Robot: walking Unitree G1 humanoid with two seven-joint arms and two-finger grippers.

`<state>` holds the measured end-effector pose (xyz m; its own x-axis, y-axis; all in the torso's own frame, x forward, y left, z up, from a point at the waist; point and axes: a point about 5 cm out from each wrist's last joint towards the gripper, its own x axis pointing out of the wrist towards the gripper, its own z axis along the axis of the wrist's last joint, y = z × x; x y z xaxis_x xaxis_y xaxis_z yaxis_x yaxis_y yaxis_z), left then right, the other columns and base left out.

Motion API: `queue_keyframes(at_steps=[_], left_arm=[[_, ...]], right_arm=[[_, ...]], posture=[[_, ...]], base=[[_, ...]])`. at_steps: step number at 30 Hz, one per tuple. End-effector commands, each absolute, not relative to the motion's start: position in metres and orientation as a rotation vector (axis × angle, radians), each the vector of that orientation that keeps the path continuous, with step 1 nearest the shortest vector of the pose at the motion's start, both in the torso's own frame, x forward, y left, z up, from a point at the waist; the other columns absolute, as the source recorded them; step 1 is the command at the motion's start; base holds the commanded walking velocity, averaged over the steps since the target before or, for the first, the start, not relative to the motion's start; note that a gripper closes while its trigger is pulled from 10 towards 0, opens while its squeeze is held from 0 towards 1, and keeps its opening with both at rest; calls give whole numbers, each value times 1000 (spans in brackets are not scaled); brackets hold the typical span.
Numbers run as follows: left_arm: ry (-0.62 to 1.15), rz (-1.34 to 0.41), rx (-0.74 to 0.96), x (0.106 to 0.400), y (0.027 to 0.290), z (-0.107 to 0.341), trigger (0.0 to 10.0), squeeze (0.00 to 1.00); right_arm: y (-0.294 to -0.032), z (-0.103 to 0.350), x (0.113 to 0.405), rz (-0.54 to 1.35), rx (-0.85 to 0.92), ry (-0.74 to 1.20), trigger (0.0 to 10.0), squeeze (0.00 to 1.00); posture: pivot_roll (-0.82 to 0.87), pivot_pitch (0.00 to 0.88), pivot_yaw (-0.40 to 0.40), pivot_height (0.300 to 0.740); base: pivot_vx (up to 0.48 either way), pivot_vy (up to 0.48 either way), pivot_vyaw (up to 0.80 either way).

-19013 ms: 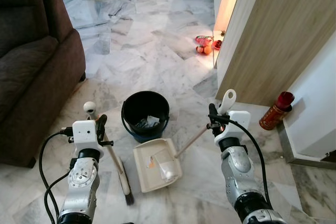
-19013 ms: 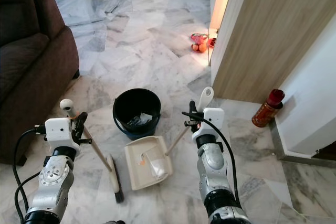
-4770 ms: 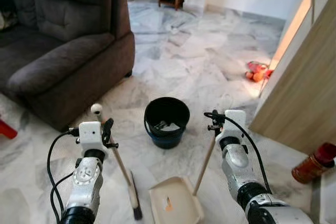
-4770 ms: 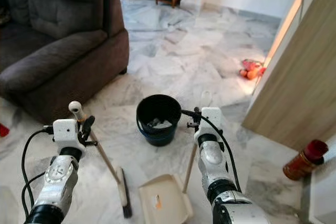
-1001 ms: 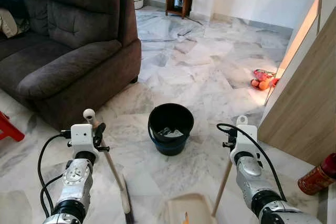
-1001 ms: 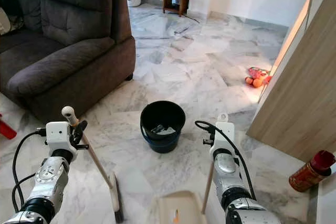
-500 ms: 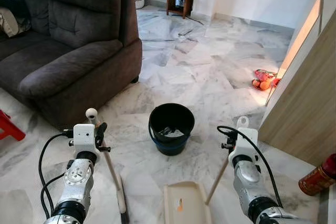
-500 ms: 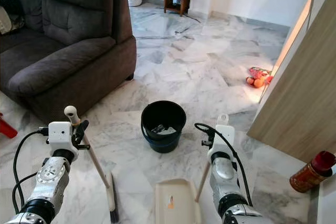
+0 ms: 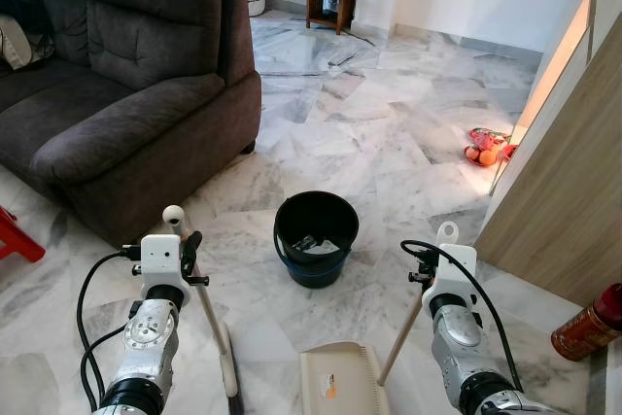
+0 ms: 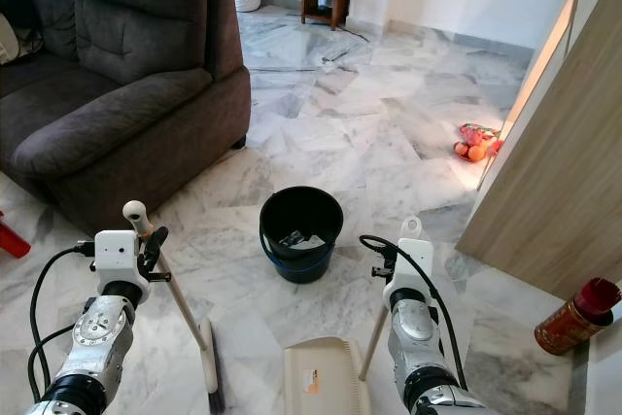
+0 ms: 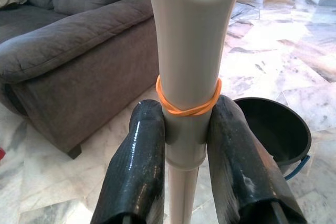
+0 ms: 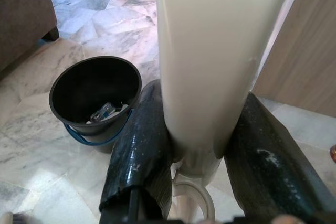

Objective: Sweep floor

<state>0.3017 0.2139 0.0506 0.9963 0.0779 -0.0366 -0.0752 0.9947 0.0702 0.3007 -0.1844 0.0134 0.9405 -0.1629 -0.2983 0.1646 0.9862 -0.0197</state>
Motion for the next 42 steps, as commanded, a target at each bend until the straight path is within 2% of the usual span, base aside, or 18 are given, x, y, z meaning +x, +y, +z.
queue_keyframes(at_steps=[1,14,42], left_arm=[[3,66,92,305,212,58,10000,0],[5,48,112,305,209,57,10000,0],[0,45,119,309,211,61,10000,0]], right_arm=[[-186,20,305,-174,16,260,10000,0],[-184,20,304,-156,29,252,10000,0],[-188,22,306,-163,1,255,10000,0]], posture=[[128,0,-15,740],[122,0,-7,740],[116,0,-2,740]], base=[[0,0,0],[0,0,0],[0,0,-800]])
